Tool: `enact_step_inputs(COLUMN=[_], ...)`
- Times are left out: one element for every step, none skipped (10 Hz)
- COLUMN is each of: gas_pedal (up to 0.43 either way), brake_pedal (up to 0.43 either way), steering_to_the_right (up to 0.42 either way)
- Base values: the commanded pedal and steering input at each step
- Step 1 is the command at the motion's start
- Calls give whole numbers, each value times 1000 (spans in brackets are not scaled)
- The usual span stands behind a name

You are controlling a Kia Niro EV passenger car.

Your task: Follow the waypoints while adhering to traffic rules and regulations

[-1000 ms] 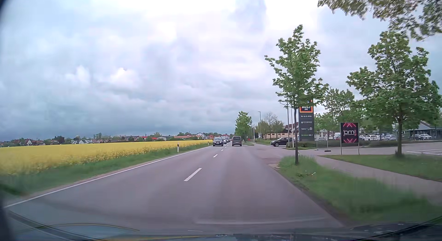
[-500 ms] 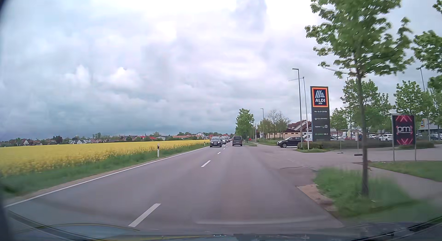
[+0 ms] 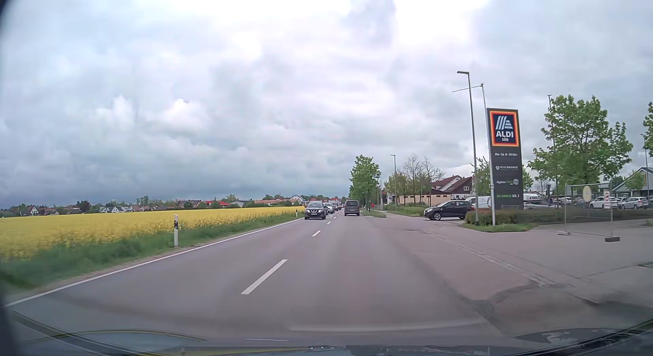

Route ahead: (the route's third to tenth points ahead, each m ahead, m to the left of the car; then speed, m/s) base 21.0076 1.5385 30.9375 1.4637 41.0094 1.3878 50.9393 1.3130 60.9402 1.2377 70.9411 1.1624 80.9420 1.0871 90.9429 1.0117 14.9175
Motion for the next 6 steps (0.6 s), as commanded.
enact_step_inputs(gas_pedal=[177,177,177,189,189,189], brake_pedal=[12,12,12,12,12,12], steering_to_the_right=[4,4,4,4,4,3])
